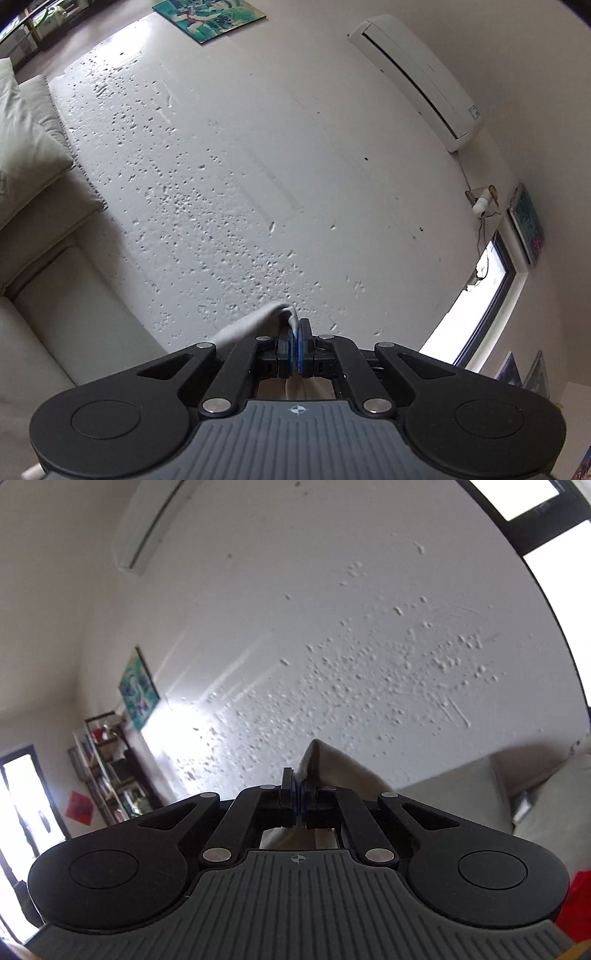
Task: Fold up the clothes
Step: 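Raise the sweatshirt high with both tools to unfold it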
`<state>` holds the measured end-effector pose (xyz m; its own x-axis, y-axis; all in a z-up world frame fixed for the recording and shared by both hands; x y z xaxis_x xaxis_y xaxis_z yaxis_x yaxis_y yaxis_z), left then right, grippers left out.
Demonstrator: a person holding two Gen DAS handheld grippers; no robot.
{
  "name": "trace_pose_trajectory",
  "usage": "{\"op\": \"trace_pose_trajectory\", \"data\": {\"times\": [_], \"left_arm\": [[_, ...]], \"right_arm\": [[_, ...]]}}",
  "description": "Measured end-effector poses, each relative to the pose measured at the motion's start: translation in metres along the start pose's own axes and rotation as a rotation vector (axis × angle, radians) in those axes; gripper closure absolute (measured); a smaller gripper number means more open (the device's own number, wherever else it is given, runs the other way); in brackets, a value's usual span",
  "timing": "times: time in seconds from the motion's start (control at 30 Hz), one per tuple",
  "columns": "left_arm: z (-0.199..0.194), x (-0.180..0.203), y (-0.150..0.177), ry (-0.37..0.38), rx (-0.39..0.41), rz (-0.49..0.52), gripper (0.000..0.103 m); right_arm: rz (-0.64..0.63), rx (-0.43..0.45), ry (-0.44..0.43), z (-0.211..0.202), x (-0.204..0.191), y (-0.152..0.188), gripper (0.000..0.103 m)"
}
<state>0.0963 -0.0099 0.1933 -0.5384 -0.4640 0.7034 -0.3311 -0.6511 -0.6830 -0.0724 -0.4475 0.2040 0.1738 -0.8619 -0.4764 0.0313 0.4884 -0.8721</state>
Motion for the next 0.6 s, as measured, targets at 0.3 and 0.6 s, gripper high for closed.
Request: {"op": "trace_pose_trajectory", "data": {"times": [0.3,0.6], "left_arm": [[0.08,-0.052,0.024,-0.211,-0.163,0.035,0.103],[0.163,-0.027,-0.026,-0.164,-0.099,0.112,0.103]], "right_arm": [[0.116,-0.151,0.098,0.082,0.05,0.039,0.101],[0.041,-0.025,0.107,0.183,0.061,-0.004,0.101]]}}
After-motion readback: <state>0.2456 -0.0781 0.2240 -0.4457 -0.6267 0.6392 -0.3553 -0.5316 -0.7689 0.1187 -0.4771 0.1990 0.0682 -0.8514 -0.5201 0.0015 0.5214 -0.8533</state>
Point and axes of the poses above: each gripper's, at about its wrist camera, not at the fingertips, and z roughly the way its jaws point, x to its right, y to its underside, the point moved 10 cm from there along z, roughly the way its jaws point, and after that the axes turned 5 degrees about -y, right-handed, at the moved point
